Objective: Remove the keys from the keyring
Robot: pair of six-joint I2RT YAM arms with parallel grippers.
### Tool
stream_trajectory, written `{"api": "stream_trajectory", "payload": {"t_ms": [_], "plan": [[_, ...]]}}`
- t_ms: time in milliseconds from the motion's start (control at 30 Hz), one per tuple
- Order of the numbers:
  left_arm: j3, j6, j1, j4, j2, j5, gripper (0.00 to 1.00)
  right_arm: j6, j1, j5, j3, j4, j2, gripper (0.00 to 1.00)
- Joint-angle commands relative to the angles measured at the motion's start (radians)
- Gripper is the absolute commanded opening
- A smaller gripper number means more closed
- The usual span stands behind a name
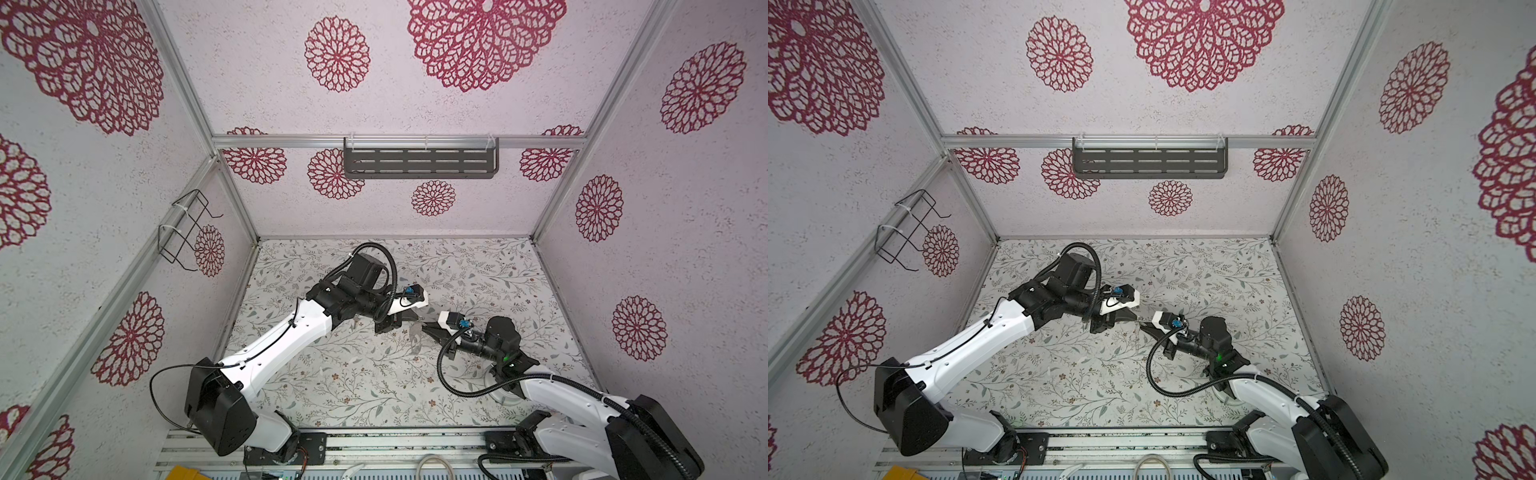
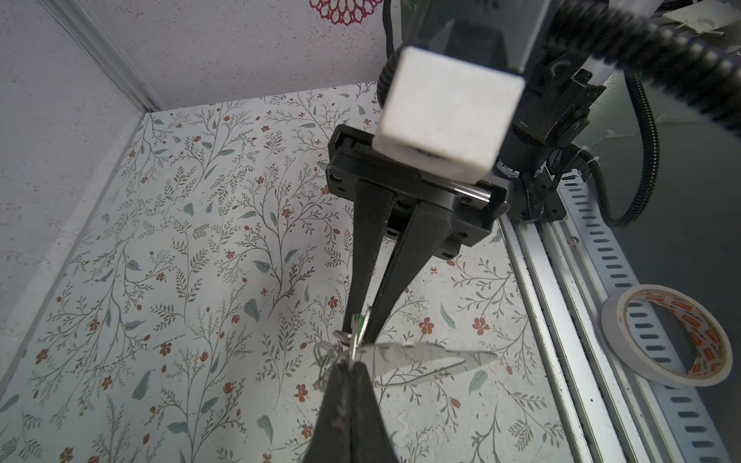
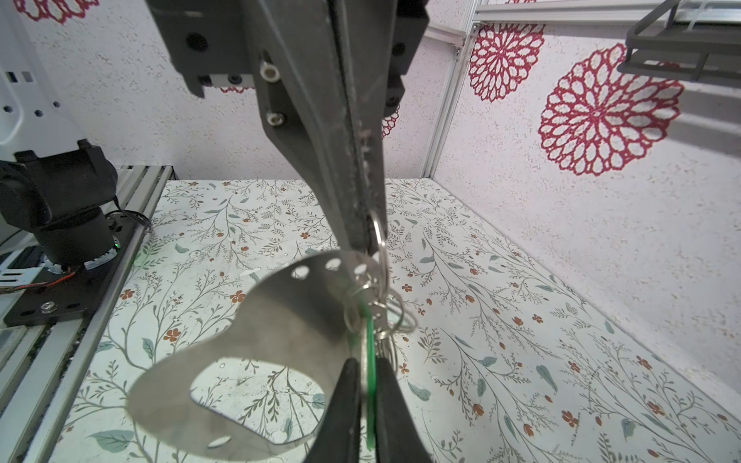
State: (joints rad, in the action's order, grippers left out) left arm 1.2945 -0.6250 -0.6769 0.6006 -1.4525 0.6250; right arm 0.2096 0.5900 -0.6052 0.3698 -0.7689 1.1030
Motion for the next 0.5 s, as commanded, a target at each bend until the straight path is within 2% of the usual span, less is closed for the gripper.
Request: {"api": "stream_trajectory", "payload": {"t_ms": [0, 200, 467], "plan": [[-0.023, 0.019, -0.012, -0.082, 0.036, -0.017, 0.00, -0.021, 0.005, 0.002, 0.024, -0.067, -0.007, 0.06], [-0.102, 0.031, -0.040, -0.207, 0.086, -0.137, 0.00, -0.015, 0.005, 0.022, 0.037, -0.010, -0.013, 0.00], [-0.222, 0.026, -0.088, -0.406, 0.159, -0.325, 0.00, 0.048, 0.005, 0.106, 0.071, 0.098, -0.021, 0.00]]}}
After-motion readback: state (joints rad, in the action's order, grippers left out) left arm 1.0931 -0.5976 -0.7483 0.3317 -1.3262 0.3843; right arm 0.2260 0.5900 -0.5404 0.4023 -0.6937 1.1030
